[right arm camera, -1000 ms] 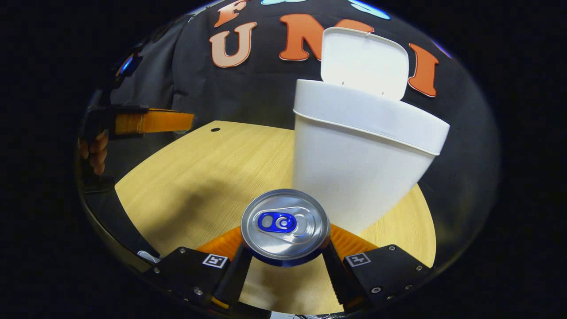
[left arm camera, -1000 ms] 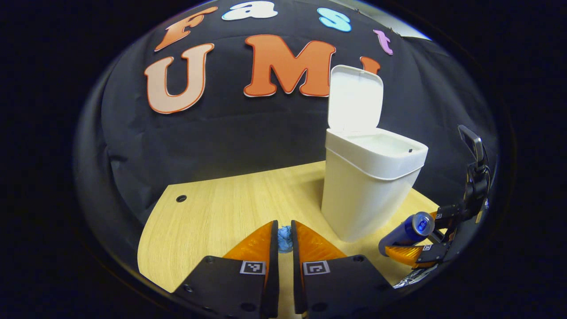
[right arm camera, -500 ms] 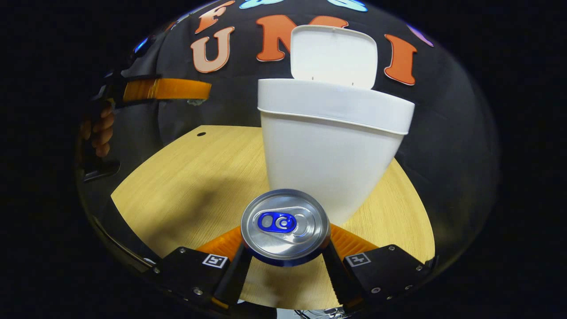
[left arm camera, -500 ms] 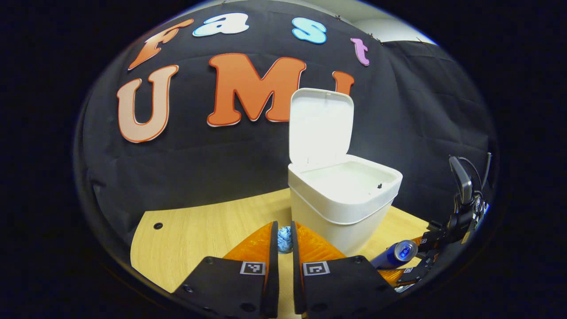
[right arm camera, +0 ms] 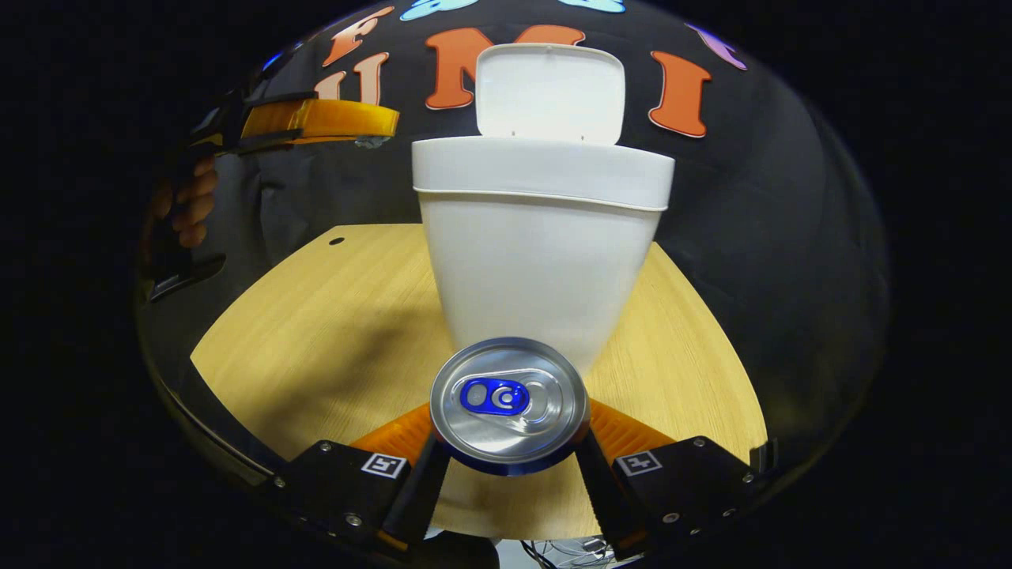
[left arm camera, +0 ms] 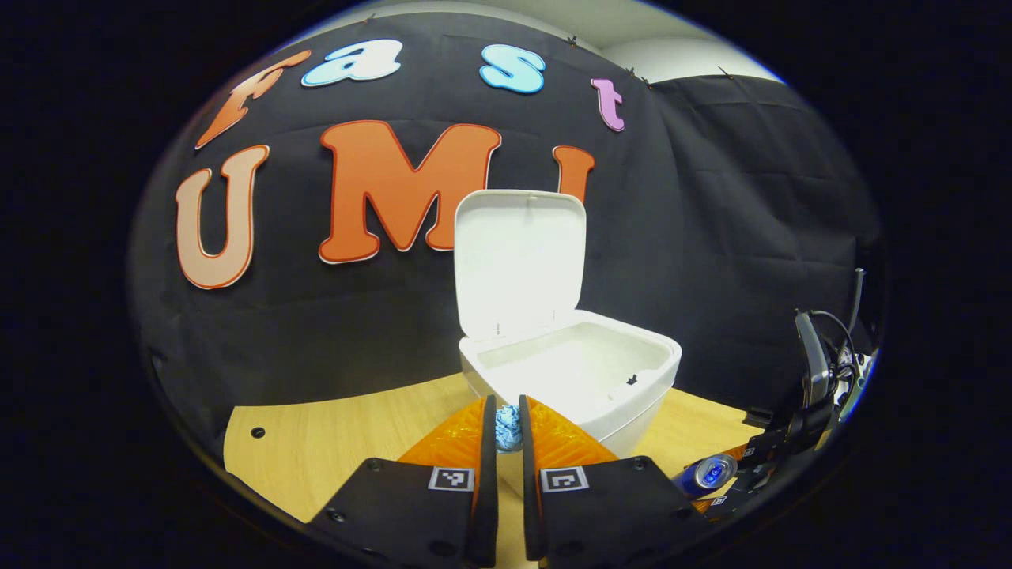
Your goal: Press the lid of the desktop garbage bin to open it, pick up the crumpled paper on the desktop and throw it into the bin, then pick up the pop can on the desktop and drop it into the bin, and finally close the garbage bin lid.
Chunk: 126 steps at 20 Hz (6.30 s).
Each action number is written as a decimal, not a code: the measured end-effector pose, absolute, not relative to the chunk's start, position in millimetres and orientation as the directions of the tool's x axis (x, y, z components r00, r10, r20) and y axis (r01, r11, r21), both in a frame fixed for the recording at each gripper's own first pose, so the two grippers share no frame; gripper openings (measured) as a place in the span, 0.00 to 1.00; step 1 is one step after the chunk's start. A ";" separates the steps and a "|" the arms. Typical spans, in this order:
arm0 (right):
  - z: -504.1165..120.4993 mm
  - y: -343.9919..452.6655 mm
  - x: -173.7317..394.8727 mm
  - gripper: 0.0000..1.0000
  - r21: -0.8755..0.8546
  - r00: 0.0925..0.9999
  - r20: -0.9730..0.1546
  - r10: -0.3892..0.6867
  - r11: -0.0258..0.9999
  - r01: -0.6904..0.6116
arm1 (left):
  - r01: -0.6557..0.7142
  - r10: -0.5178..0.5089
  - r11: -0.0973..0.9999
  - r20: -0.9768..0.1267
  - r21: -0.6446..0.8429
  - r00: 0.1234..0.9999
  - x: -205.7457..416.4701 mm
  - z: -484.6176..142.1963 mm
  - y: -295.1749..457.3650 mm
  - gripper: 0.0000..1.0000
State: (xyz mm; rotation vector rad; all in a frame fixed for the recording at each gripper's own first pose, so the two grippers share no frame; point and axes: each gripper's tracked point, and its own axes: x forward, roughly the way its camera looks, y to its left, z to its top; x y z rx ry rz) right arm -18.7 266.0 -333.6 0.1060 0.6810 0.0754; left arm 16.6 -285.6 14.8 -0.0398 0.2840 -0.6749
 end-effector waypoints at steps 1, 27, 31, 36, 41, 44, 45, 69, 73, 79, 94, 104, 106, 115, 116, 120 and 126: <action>-333.4 265.8 -18.7 0.81 0.120 0.774 -0.625 0.096 0.992 -0.026 | 0.616 -0.630 0.775 -0.242 -0.139 0.738 15.4 17.4 -289.9 0.17; -216.9 216.5 34.7 0.81 0.039 0.905 -0.423 -0.043 0.997 0.066 | 0.683 -0.721 0.693 -0.245 -0.230 0.648 25.2 7.8 -345.4 0.32; -183.8 207.2 48.7 0.81 0.013 0.934 -0.355 -0.042 0.999 0.050 | 0.681 -0.707 0.706 -0.247 -0.195 0.663 24.1 10.5 -339.0 0.73; -150.7 205.5 66.7 0.81 -0.017 0.953 -0.303 -0.021 1.000 0.017 | 0.654 -0.679 0.733 -0.251 -0.187 0.690 20.3 12.0 -319.6 0.85; -126.5 207.5 87.9 0.81 -0.029 0.970 -0.241 0.004 1.000 -0.012 | 0.605 -0.627 0.778 -0.268 -0.168 0.732 17.6 11.4 -292.2 0.92; -129.6 206.9 100.7 0.81 -0.033 0.968 -0.250 0.016 0.999 -0.025 | 0.563 -0.581 0.813 -0.265 -0.145 0.770 17.6 12.5 -272.6 0.95; -133.0 207.2 104.6 0.81 -0.030 0.965 -0.262 0.022 0.999 -0.031 | 0.547 -0.563 0.825 -0.268 -0.140 0.781 17.4 13.4 -265.0 0.95; -186.8 220.0 149.4 0.83 0.034 0.905 -0.330 0.269 0.961 -0.273 | 0.136 -0.139 0.990 -0.368 -0.033 0.920 -25.6 -11.3 -167.5 0.95; -167.1 217.4 161.0 0.81 0.021 0.921 -0.301 0.247 0.967 -0.253 | 0.127 -0.130 0.991 -0.355 -0.030 0.926 -23.5 -7.2 -153.4 0.97; -116.7 219.7 186.6 0.83 -0.023 0.952 -0.218 0.213 0.974 -0.223 | 0.099 -0.110 0.994 -0.333 -0.048 0.936 -16.8 -1.1 -127.0 0.97; -14.9 235.5 268.9 0.82 -0.095 0.989 -0.041 0.141 0.985 -0.144 | -0.045 0.027 0.998 -0.330 -0.047 0.944 -16.9 -11.8 -44.9 0.97; -17.8 209.6 321.3 0.82 -0.057 0.994 -0.077 0.074 0.995 -0.079 | -0.093 0.076 0.995 -0.341 -0.034 0.937 -13.0 -13.6 -25.7 0.97; -27.8 211.7 320.7 0.82 -0.052 0.992 -0.103 0.077 0.995 -0.083 | -0.083 0.069 0.996 -0.339 -0.028 0.938 -10.8 -11.3 -26.8 0.97; -51.4 227.1 264.1 0.80 0.004 0.984 -0.146 0.099 0.995 -0.099 | 0.031 -0.040 0.999 -0.337 -0.030 0.941 8.3 -5.2 -43.0 0.97; -58.2 226.6 256.9 0.81 -0.014 0.984 -0.158 0.087 0.996 -0.091 | 0.049 -0.058 0.998 -0.336 -0.034 0.940 10.5 -4.1 -46.3 0.97; -90.7 235.1 225.5 0.81 -0.026 0.968 -0.237 0.088 0.995 -0.097 | 0.117 -0.124 0.992 -0.333 -0.041 0.935 15.0 -2.7 -60.9 0.97; -124.3 241.3 193.2 0.82 0.026 0.945 -0.318 0.072 0.997 -0.067 | 0.197 -0.202 0.979 -0.333 -0.050 0.921 15.5 -1.9 -78.7 0.97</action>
